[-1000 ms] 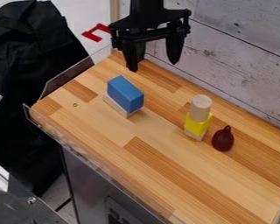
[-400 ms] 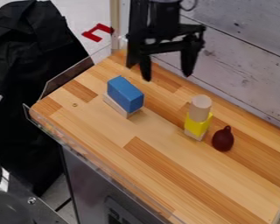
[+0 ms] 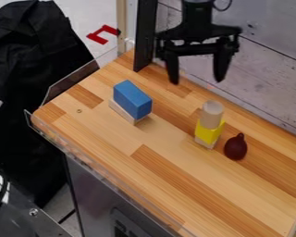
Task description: Put the cylinder on the table
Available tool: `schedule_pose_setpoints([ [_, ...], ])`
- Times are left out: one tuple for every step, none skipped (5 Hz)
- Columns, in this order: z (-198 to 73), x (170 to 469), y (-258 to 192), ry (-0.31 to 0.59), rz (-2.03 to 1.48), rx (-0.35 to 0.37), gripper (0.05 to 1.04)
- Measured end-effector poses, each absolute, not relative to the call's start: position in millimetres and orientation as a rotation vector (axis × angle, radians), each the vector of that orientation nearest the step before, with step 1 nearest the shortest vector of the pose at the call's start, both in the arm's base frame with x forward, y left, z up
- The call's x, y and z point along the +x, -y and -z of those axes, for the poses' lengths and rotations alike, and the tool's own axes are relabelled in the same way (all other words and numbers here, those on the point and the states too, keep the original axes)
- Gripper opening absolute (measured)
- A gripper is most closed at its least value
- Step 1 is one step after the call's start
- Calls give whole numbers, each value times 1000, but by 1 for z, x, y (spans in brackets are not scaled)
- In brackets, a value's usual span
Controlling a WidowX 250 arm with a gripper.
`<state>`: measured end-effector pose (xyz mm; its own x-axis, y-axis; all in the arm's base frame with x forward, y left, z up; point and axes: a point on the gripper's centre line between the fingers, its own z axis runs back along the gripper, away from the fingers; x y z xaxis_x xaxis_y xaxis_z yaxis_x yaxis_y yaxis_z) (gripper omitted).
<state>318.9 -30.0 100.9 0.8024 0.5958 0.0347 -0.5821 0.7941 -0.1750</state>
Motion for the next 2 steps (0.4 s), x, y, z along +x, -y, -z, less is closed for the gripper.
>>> schedule_pose_setpoints([
  [-99, 310, 39, 97, -553, -201, 999],
  [-98, 310, 45, 100, -481, -235, 999],
])
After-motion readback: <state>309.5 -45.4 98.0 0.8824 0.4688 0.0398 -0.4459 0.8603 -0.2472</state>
